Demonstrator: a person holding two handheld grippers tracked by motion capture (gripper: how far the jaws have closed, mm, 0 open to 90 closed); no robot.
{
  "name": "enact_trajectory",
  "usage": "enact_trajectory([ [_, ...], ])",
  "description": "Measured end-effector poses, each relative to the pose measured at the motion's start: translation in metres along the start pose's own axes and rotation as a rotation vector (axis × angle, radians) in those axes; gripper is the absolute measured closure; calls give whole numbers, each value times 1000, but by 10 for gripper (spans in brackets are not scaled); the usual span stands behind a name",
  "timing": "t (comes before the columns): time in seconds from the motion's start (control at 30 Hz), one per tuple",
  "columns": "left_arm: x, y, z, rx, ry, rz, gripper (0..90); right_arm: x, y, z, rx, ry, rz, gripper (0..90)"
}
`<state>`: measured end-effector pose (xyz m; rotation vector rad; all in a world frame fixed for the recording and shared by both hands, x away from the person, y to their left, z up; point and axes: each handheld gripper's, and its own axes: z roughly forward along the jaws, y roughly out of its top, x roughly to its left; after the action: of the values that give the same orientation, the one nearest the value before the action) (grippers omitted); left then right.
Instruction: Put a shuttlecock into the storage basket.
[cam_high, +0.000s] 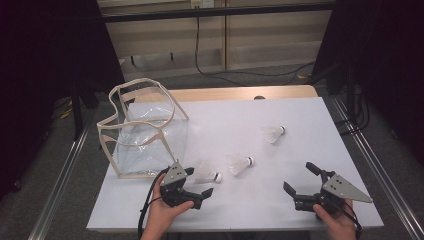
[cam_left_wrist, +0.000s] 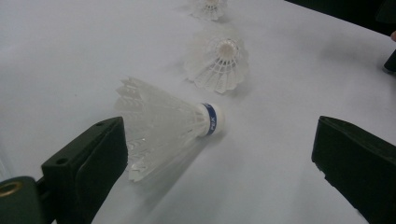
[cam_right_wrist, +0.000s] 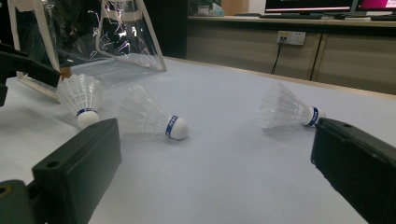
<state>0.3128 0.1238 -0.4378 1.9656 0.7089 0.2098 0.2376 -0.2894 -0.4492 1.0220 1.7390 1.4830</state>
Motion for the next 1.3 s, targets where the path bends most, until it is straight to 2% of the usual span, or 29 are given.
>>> enact_trajectory([
  [0.2,1,2,1,0,1,-27,42,0,0,0,0,1,-2,15],
  [0.53,1,5,7,37,-4,-25,68,0,0,0,1,1,-3,15],
  [0.7,2,6,10,69,24,-20,92,0,0,0,3,4,-3,17],
  [1.0,4,9,17,89,25,-23,136,0,0,0,3,4,-4,18],
  [1.3,7,10,25,125,25,-42,192,0,0,0,4,7,-5,19],
])
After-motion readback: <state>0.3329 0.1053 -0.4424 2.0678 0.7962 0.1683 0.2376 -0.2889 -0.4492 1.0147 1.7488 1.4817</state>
